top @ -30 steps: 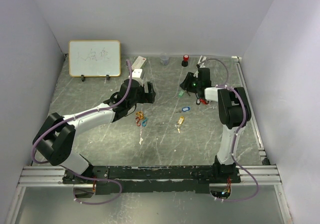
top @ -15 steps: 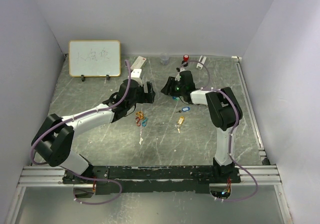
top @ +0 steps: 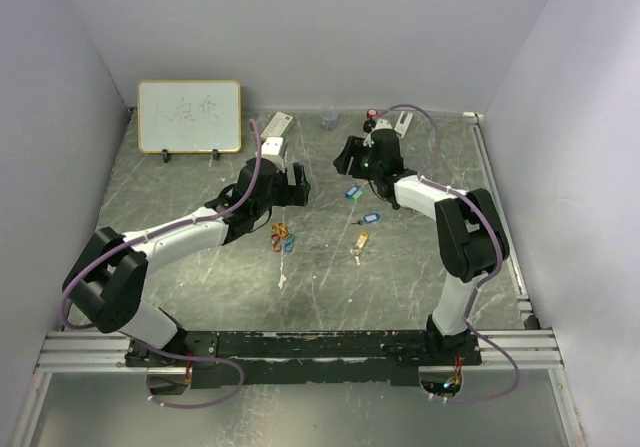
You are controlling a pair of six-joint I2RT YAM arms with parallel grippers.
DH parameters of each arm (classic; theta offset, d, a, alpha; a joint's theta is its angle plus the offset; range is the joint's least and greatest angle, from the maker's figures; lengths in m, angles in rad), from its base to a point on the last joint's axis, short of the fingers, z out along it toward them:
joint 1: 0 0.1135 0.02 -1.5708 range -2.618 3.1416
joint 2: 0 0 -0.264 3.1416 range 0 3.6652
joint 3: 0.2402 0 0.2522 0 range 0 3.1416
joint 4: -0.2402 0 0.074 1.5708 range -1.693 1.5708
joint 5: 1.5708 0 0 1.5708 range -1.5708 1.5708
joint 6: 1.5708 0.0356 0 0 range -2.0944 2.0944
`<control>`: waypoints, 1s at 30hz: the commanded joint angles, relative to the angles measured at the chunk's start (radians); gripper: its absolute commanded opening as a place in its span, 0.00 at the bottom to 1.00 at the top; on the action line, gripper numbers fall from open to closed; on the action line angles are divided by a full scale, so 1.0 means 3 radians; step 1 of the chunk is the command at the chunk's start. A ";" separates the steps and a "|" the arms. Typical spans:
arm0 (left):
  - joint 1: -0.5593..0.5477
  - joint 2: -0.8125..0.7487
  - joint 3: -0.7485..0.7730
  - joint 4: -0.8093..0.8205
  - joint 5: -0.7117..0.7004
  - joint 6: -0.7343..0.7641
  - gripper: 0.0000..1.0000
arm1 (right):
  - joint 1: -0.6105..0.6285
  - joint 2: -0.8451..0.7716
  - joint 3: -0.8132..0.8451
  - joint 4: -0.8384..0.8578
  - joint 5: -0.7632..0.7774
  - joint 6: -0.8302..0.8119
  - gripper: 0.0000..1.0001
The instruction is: Put the keys on the keyring
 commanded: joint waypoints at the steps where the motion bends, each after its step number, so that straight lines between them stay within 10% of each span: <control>1: 0.0020 -0.0071 -0.0032 0.0038 0.0005 0.0012 1.00 | -0.0129 -0.0121 -0.0246 -0.0172 0.0158 0.0087 0.62; 30: 0.0026 -0.0040 -0.0029 0.0039 0.0001 0.0020 1.00 | -0.0270 0.0088 -0.0480 -0.0146 0.0048 0.0192 0.64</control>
